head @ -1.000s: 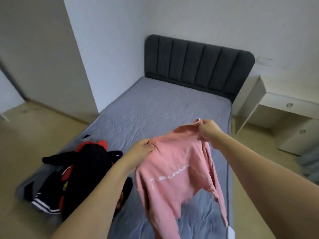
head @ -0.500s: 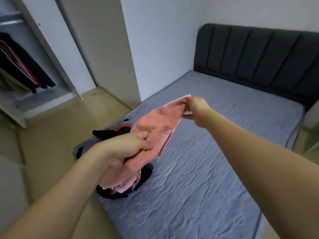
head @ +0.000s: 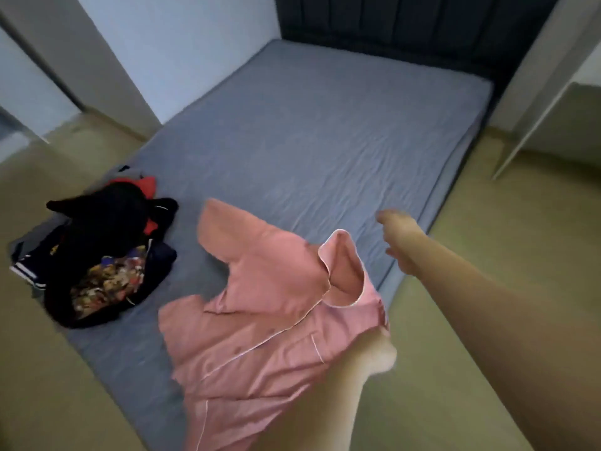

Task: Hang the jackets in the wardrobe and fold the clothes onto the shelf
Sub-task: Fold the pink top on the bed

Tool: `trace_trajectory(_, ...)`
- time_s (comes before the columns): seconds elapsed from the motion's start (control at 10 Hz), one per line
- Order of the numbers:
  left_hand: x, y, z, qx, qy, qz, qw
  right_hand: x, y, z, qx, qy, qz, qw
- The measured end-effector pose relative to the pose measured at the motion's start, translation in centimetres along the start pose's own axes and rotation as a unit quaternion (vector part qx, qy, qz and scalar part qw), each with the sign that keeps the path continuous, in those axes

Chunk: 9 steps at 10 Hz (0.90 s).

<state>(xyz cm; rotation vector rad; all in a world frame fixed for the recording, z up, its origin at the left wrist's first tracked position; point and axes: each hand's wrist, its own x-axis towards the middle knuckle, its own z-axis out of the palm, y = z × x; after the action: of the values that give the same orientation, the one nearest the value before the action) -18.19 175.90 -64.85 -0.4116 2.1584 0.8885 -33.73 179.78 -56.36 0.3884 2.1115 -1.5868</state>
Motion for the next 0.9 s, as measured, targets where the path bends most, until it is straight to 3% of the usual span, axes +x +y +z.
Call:
trace_trajectory(0.1, 3.4, -2.8, 2.8, 0.088, -0.030, -0.005, 0.996, 0.7, 10.4, -1.9, -0.030, -0.026, 0.089, 0.995)
trace_trajectory(0.3, 2.3, -16.3, 0.0, 0.151, 0.004, -0.080, 0.985, -0.8, 20.2, 2.0, -0.096, -0.070, 0.141, 0.983)
trace_trajectory(0.5, 1.7, -29.7, -2.5, 0.140, 0.014, -0.149, 0.979, -2.8, 25.5, 9.9, -0.147, -0.101, 0.143, 0.974)
trace_trajectory(0.6, 5.1, -34.8, -3.3, 0.172, 0.025, -0.152, 0.973, -0.5, 28.3, 14.4, -0.197, -0.127, 0.108, 0.966)
trace_trajectory(0.7, 12.3, -37.7, -3.7, 0.205, 0.094, -0.115, 0.967, 5.1, 30.8, 17.9, -0.313, -0.080, 0.030, 0.946)
trace_trajectory(0.8, 20.6, -38.5, -4.4, 0.117, 0.209, -0.068, 0.968, 12.3, 33.3, 20.8, -0.461, -0.003, -0.078, 0.884)
trace_trajectory(0.9, 28.1, -38.6, -5.6, -0.163, 0.303, -0.034, 0.938, 19.3, 35.3, 22.4, -0.514, 0.023, -0.199, 0.834)
